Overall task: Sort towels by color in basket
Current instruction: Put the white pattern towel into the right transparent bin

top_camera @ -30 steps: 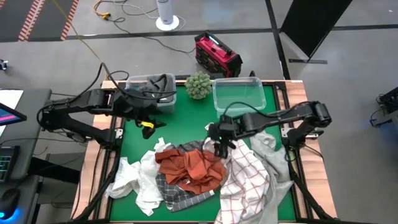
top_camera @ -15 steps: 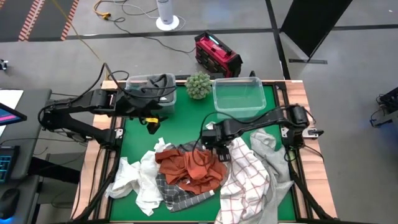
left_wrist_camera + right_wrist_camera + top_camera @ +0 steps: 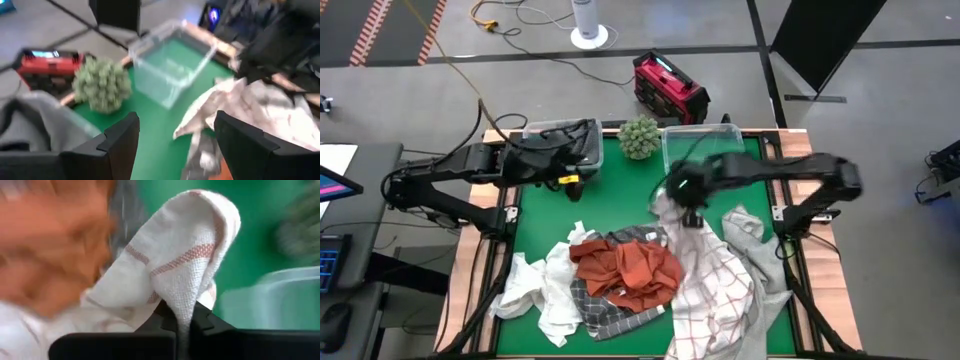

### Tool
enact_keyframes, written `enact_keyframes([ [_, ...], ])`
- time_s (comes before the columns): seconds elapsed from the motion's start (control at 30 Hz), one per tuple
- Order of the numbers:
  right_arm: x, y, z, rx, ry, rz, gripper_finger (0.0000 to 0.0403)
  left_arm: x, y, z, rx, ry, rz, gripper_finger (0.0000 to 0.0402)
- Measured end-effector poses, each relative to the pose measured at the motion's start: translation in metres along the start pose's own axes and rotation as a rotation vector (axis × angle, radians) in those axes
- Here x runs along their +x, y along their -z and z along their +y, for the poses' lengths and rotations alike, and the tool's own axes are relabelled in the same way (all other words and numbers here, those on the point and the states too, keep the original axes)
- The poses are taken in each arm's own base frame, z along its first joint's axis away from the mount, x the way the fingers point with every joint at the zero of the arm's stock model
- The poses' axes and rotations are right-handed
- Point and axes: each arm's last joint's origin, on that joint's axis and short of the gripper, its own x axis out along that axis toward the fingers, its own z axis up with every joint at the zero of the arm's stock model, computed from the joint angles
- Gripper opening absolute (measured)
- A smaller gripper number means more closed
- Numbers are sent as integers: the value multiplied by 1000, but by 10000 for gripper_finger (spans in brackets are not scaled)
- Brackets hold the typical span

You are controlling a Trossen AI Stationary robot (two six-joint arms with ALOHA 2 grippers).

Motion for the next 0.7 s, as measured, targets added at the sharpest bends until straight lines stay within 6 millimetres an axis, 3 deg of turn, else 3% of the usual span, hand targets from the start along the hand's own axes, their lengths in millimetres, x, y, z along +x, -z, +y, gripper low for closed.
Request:
enact_keyframes([
  [0.2,-116,10,-31,133,116,-547,26,8,-12,-3,10,-16,-113,247],
  [0.4,-223,36,-41,172,284,-1151,26,26,-15,-6,8,-41,-131,247],
  [0.53,-275,51,-39,153,398,-1510,26,39,-12,-9,13,-44,-101,247],
  [0.7,-310,60,-38,111,514,-1819,26,52,-9,-16,11,29,-61,247],
])
